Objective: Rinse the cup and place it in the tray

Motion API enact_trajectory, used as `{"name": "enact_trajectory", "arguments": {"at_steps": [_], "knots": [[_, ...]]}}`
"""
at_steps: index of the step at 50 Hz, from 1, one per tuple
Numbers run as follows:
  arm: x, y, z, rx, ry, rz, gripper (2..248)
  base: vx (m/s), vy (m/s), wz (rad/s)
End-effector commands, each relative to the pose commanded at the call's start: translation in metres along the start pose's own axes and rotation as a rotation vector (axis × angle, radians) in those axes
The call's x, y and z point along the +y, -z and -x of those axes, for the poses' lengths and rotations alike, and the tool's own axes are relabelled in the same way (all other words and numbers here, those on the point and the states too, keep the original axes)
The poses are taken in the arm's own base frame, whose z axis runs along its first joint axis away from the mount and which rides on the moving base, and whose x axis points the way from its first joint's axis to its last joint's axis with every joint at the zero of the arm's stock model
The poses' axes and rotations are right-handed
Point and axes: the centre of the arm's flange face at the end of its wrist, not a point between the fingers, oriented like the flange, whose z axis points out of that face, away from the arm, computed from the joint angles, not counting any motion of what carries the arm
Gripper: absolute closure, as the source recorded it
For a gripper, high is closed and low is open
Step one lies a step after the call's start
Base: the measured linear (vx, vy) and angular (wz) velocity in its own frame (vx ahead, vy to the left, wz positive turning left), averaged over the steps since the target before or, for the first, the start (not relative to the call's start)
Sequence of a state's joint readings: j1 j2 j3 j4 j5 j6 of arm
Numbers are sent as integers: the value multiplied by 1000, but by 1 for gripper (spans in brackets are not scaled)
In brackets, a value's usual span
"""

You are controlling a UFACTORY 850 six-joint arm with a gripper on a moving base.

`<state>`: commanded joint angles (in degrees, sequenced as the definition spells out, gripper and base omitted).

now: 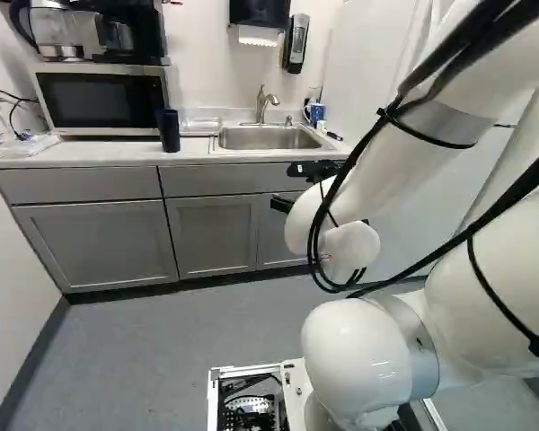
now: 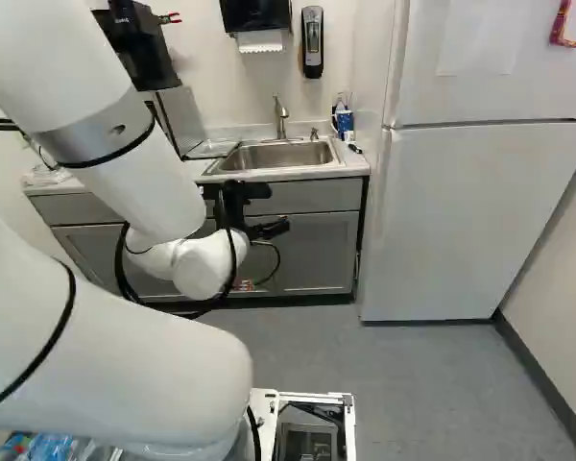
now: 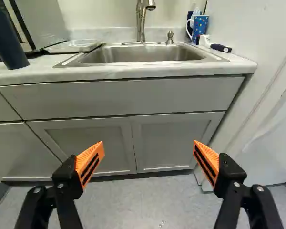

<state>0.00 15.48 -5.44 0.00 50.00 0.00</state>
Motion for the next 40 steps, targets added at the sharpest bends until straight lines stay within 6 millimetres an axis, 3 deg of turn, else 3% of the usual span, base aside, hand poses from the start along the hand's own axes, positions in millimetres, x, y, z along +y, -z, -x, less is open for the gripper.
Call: {"name": "enact_trajectory", "arguments": {"at_steps": [14,40], "knots": [[0,-6,-5,4,0,0,3,0,0,0],[0,-11,-32,72,0,0,3,0,0,0]]}}
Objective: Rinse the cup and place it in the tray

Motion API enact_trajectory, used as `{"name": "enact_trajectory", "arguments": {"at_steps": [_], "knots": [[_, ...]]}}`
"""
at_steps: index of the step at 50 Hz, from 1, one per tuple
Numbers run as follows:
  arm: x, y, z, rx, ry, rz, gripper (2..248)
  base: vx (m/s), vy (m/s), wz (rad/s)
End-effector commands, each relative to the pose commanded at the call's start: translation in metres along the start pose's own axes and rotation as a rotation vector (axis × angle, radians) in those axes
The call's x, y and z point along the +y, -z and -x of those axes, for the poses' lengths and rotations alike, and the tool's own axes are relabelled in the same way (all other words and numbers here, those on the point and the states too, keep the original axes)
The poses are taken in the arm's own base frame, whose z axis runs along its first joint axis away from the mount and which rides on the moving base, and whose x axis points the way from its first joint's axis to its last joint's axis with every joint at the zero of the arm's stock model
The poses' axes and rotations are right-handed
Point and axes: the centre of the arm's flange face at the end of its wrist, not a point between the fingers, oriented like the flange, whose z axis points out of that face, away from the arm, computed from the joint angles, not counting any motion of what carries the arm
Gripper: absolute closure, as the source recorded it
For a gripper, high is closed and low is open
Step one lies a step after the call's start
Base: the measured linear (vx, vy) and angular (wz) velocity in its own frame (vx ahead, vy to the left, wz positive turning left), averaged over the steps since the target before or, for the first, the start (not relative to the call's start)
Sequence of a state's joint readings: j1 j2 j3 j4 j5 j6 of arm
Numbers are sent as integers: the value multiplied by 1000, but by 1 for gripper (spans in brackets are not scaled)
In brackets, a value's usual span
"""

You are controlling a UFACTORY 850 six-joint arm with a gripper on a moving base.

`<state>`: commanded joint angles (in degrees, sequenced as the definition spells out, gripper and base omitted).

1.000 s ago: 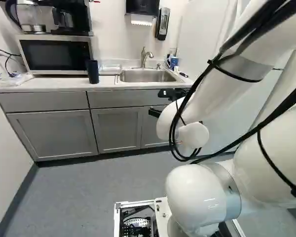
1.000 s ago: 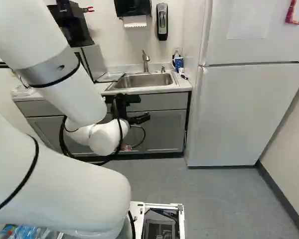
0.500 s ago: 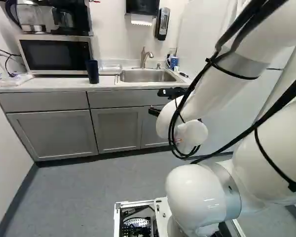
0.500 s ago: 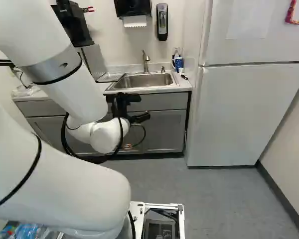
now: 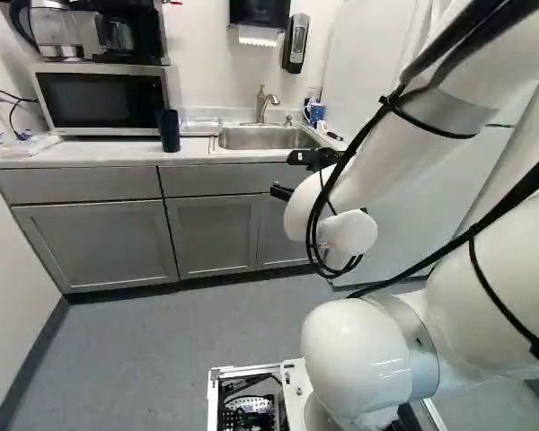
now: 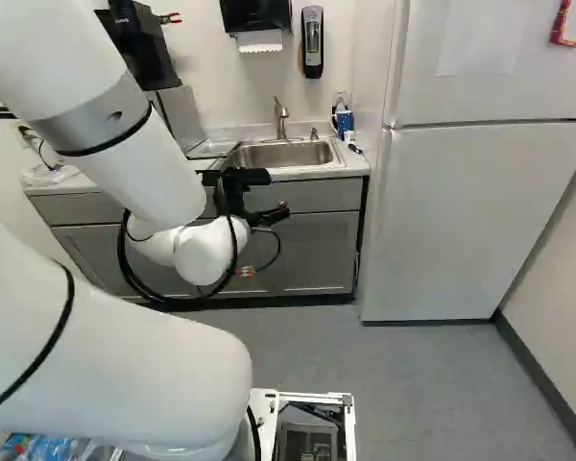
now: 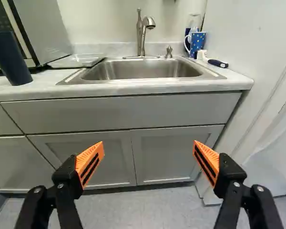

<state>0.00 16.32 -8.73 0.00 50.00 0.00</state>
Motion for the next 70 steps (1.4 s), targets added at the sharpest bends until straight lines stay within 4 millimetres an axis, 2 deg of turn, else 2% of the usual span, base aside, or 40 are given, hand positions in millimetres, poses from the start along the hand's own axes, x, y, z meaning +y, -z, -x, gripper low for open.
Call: {"name": "enact_trajectory", "arguments": {"at_steps": [70], "knots": [[0,-26,-81,171,0,0,3,0,0,0]]}}
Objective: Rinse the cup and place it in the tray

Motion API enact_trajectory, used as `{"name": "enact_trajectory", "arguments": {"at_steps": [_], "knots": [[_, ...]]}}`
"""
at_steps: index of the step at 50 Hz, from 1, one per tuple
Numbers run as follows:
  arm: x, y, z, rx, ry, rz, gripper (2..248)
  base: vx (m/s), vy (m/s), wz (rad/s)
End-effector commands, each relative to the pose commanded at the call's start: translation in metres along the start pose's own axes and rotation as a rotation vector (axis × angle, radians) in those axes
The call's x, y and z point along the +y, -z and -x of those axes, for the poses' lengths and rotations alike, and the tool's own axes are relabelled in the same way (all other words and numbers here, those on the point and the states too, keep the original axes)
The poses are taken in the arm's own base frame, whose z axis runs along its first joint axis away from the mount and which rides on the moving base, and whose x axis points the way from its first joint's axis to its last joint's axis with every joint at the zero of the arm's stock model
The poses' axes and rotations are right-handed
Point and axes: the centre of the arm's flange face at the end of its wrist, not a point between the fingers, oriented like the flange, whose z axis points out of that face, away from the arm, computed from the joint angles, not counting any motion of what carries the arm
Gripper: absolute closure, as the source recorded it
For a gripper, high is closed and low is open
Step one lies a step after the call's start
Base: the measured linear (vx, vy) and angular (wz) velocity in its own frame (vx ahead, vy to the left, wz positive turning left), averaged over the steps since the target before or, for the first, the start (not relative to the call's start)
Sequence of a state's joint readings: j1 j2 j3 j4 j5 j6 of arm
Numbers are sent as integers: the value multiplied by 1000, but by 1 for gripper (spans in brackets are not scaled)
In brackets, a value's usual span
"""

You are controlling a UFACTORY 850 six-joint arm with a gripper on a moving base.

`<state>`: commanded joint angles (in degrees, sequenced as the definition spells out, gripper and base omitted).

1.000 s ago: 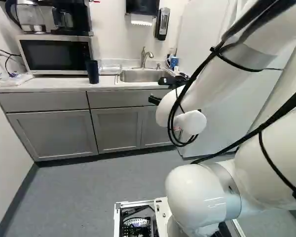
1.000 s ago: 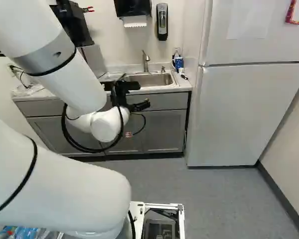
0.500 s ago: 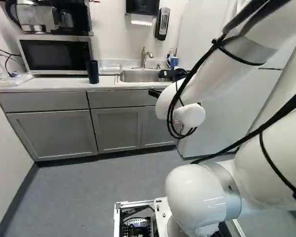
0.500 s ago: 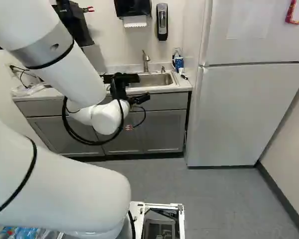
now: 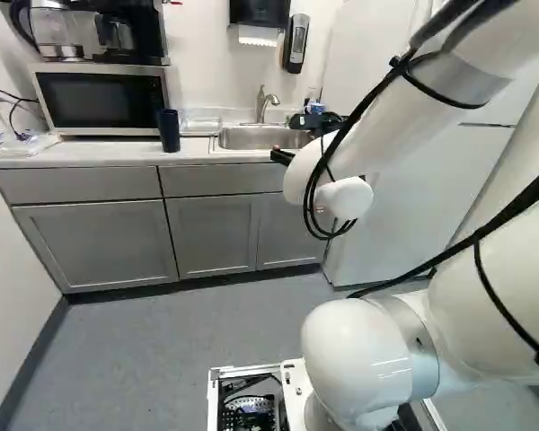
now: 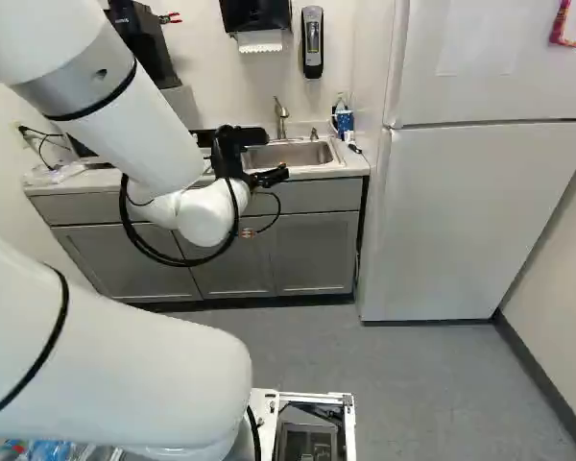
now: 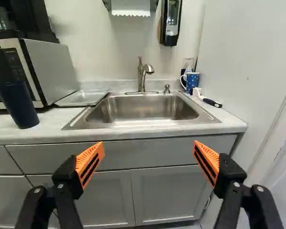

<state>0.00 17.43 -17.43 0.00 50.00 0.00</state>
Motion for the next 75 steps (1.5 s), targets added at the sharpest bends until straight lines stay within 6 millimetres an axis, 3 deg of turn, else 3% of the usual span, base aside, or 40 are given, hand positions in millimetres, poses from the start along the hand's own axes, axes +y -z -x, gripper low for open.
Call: {"name": "enact_trajectory", "arguments": {"at_steps": [75], "knots": [[0,-30,-67,3,0,0,3,0,0,0]]}}
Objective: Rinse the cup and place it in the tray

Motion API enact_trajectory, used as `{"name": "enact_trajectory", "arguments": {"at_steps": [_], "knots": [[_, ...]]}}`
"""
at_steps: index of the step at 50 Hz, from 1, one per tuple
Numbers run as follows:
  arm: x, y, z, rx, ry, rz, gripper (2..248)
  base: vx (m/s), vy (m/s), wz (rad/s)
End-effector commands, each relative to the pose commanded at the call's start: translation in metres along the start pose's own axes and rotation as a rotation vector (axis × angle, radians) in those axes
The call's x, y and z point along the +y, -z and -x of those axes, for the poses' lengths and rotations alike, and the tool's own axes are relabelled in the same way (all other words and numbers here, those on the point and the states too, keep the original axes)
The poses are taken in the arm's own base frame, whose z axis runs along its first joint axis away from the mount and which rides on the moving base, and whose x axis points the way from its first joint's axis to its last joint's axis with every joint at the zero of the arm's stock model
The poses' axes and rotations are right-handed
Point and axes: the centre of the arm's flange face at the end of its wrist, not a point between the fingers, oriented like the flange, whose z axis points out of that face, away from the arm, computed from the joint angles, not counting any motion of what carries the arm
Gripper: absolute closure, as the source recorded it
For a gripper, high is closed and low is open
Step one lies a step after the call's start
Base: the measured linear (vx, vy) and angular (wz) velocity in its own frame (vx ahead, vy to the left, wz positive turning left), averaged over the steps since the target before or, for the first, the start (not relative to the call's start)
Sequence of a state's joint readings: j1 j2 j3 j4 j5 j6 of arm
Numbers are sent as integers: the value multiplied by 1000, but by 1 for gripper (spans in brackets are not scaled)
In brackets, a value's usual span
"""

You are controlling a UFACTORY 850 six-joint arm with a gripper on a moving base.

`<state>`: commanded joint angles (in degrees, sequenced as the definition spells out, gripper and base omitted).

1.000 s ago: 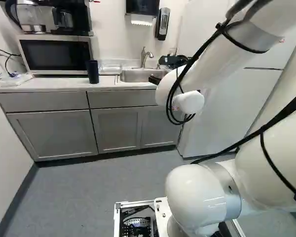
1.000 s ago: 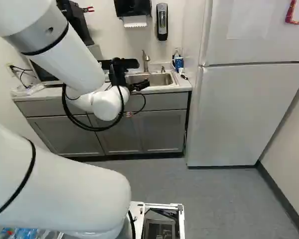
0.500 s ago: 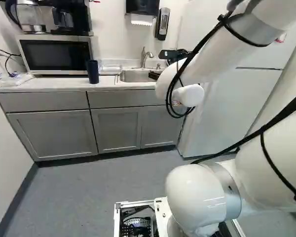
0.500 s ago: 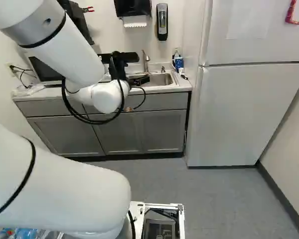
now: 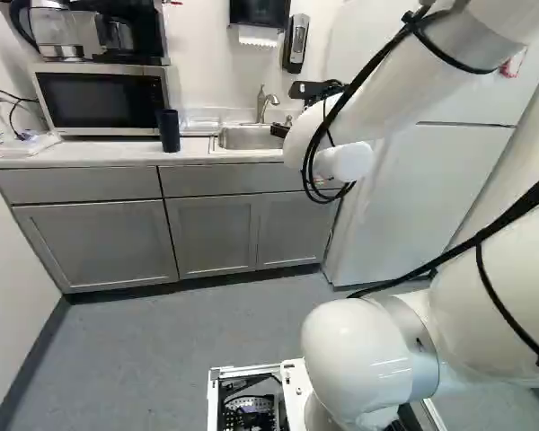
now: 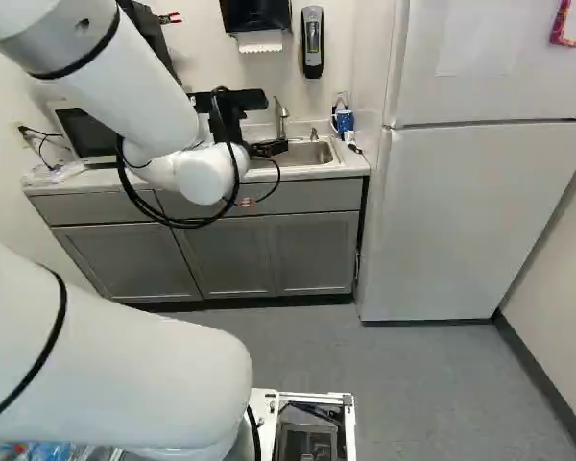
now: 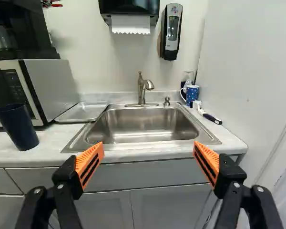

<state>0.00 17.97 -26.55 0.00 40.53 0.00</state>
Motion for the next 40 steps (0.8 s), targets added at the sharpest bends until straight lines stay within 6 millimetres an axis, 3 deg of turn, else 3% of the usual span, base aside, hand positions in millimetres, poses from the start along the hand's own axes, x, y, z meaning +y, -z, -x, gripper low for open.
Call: {"name": "enact_trajectory", "arguments": {"at_steps": [40], "knots": [[0,-11,-37,2,0,0,3,0,0,0]]}}
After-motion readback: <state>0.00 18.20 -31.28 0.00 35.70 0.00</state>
